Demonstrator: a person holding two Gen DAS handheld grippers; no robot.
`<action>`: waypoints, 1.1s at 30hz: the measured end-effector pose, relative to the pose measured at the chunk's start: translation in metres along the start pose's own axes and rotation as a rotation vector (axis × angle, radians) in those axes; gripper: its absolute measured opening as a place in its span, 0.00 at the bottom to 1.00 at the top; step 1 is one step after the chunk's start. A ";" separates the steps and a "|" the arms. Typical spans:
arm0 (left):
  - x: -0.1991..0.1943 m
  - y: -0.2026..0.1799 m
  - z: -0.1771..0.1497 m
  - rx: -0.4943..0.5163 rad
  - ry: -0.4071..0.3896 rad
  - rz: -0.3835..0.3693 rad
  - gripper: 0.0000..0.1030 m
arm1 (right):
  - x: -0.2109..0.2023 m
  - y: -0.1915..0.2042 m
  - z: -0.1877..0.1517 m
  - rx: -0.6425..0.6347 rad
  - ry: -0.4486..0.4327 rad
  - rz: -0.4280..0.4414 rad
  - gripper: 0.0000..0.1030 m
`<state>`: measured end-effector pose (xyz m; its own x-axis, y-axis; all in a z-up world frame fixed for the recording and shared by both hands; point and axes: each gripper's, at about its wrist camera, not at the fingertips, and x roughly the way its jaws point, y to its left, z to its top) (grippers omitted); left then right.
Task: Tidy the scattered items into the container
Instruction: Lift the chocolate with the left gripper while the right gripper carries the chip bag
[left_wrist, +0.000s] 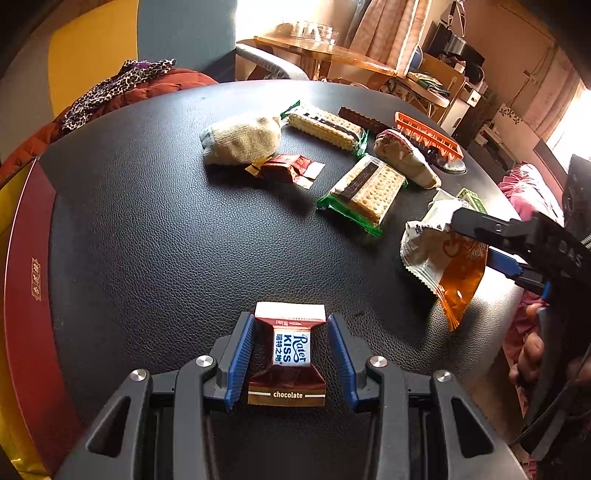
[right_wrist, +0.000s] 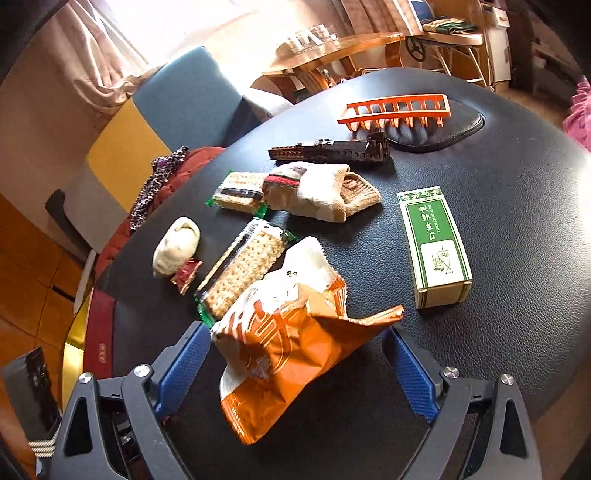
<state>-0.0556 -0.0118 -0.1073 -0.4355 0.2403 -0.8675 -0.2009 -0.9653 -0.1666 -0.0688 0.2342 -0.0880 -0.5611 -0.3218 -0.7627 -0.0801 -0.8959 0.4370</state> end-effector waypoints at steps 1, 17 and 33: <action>0.000 0.000 -0.001 0.005 -0.004 -0.002 0.40 | 0.003 0.000 0.001 0.003 0.004 -0.002 0.90; -0.006 0.008 -0.008 0.008 -0.041 -0.048 0.37 | 0.015 0.007 -0.004 -0.084 -0.006 0.047 0.80; -0.016 0.000 -0.025 0.037 -0.064 -0.013 0.33 | 0.004 0.016 -0.017 -0.154 -0.063 0.034 0.65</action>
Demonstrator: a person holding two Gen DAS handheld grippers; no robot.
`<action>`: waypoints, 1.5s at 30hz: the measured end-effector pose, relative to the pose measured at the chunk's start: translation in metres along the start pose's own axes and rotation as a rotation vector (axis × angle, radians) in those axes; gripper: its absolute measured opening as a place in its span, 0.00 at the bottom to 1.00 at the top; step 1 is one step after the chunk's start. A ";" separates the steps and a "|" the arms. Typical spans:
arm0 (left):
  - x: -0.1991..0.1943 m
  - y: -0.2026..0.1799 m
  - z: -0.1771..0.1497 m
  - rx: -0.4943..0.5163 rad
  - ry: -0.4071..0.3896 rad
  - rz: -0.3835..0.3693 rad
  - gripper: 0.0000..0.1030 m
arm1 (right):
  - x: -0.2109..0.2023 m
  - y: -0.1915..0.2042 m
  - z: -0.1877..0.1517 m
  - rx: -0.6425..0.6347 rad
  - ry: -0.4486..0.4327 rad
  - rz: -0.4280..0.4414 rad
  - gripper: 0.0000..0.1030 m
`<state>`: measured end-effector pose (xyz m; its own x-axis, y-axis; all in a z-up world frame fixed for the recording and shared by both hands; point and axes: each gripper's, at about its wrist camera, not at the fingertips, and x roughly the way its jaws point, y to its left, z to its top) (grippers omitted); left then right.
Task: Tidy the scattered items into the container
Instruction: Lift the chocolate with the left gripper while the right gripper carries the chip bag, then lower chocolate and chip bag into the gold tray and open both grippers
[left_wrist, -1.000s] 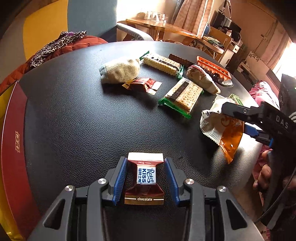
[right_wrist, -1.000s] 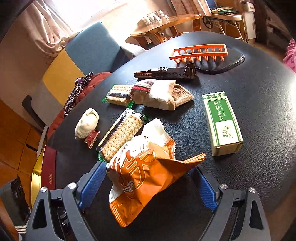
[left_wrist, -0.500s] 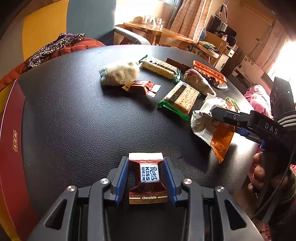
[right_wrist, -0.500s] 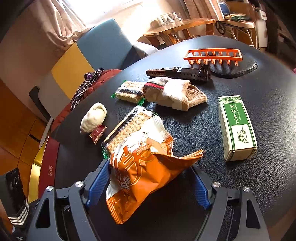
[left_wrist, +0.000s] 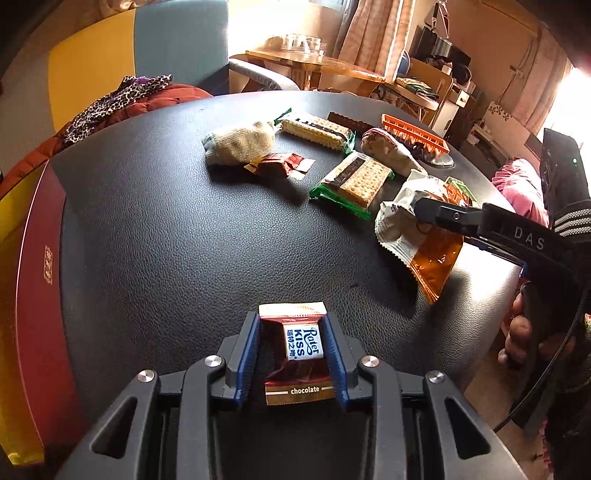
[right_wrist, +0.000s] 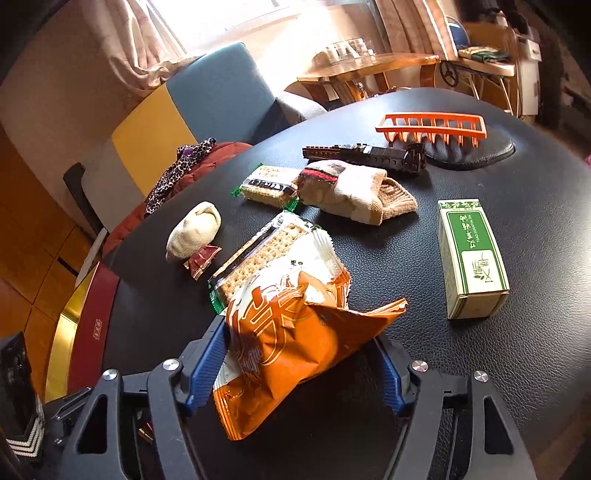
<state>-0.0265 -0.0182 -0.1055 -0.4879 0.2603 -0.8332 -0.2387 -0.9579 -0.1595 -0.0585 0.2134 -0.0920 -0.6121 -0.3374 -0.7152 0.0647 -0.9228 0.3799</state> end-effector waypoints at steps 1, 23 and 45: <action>-0.001 0.002 -0.001 -0.004 -0.002 -0.005 0.32 | -0.002 0.002 -0.001 -0.004 -0.004 -0.001 0.65; -0.128 0.098 -0.019 -0.231 -0.270 0.085 0.32 | -0.011 0.129 -0.002 -0.217 0.015 0.220 0.63; -0.147 0.257 -0.078 -0.510 -0.205 0.465 0.32 | 0.051 0.342 -0.036 -0.603 0.165 0.419 0.63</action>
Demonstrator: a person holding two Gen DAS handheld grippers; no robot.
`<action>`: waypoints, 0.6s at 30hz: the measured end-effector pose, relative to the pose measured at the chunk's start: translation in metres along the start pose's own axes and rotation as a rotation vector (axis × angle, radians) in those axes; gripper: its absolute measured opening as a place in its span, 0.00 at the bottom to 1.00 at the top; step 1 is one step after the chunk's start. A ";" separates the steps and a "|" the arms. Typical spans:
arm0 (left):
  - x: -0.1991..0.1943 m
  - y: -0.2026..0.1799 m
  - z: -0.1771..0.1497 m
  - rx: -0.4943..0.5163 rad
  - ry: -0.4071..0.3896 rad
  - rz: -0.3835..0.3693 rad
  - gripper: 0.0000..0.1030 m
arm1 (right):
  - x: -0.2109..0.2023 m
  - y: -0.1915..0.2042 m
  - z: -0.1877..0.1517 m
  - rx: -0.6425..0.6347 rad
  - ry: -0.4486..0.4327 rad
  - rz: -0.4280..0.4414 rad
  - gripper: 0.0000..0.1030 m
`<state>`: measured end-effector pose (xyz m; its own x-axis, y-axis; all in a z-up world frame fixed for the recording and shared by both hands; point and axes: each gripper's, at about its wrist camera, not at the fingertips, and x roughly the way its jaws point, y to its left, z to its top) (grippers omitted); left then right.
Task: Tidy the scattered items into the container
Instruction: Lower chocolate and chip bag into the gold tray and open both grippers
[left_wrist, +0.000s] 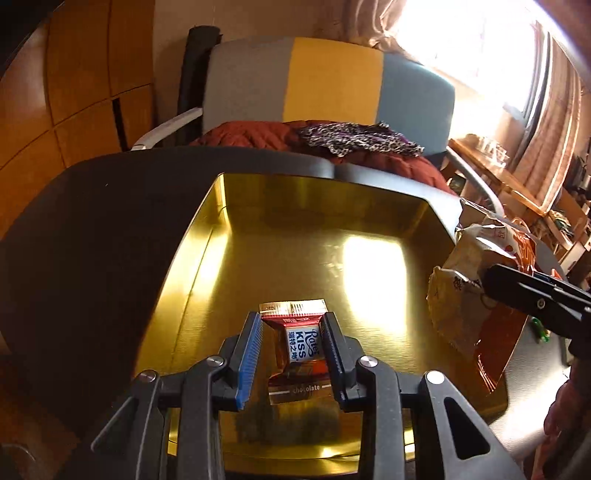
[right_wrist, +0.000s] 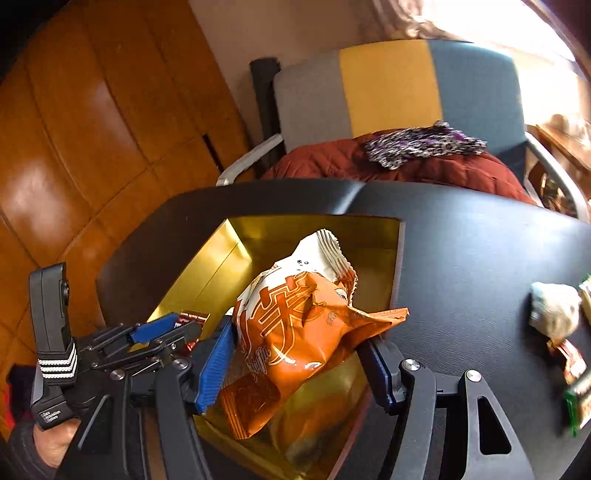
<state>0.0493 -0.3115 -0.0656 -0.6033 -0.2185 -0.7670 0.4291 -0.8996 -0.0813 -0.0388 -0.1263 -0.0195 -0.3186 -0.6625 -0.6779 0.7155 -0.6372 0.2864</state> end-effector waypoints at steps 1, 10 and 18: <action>0.003 0.002 -0.001 -0.006 0.006 0.010 0.32 | 0.006 0.004 0.000 -0.014 0.015 -0.004 0.63; 0.012 0.013 -0.009 -0.040 0.020 0.027 0.32 | 0.054 0.006 -0.008 -0.032 0.137 -0.046 0.65; -0.012 0.010 -0.011 -0.050 -0.033 0.013 0.35 | 0.057 0.004 -0.015 -0.028 0.129 -0.061 0.72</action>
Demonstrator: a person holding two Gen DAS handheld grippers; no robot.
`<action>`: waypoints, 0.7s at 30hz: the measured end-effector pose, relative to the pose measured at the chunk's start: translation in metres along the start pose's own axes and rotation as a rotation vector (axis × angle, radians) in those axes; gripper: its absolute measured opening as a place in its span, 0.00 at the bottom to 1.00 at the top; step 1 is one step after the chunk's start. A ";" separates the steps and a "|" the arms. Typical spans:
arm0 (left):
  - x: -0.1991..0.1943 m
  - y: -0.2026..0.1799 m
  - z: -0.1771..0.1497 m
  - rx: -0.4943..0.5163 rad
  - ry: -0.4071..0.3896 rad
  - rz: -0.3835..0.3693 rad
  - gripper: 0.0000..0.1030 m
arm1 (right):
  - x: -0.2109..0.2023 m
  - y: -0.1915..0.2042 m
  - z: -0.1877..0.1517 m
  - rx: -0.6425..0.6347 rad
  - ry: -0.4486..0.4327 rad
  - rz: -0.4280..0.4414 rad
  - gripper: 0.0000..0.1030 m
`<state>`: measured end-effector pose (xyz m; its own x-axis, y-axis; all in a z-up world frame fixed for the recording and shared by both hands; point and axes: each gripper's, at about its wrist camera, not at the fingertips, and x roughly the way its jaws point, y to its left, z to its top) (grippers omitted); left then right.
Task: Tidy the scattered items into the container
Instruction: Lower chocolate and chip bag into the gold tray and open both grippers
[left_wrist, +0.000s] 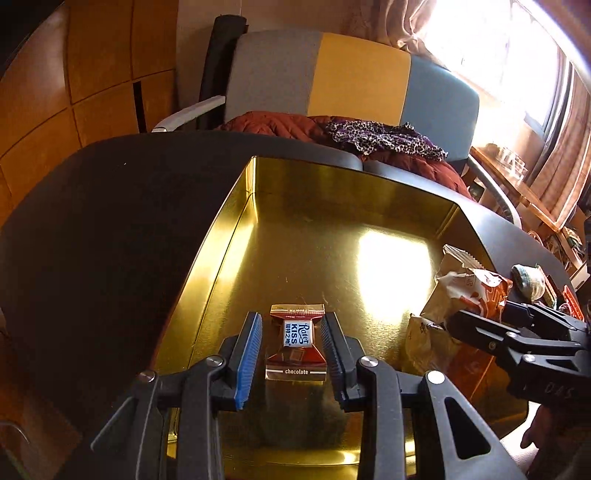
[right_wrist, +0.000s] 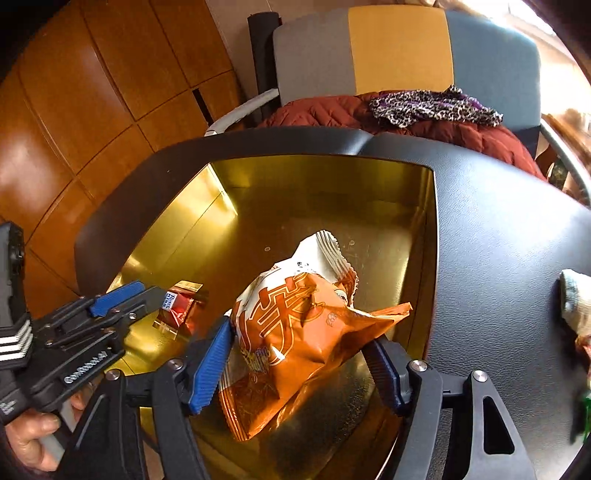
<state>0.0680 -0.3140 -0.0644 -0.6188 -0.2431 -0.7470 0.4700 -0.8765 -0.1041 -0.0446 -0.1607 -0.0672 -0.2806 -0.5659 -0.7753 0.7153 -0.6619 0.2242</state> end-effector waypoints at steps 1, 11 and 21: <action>-0.004 -0.001 0.000 0.000 -0.009 -0.002 0.36 | -0.001 0.001 -0.001 -0.003 -0.004 -0.004 0.73; -0.044 -0.013 0.003 0.000 -0.084 -0.040 0.53 | -0.030 0.014 -0.007 -0.077 -0.101 -0.086 0.87; -0.065 -0.049 -0.007 0.062 -0.104 -0.062 0.54 | -0.089 -0.010 -0.042 -0.027 -0.223 -0.190 0.89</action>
<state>0.0892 -0.2521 -0.0151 -0.7090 -0.2261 -0.6680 0.3907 -0.9145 -0.1050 0.0001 -0.0828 -0.0253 -0.5426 -0.5294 -0.6522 0.6526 -0.7545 0.0695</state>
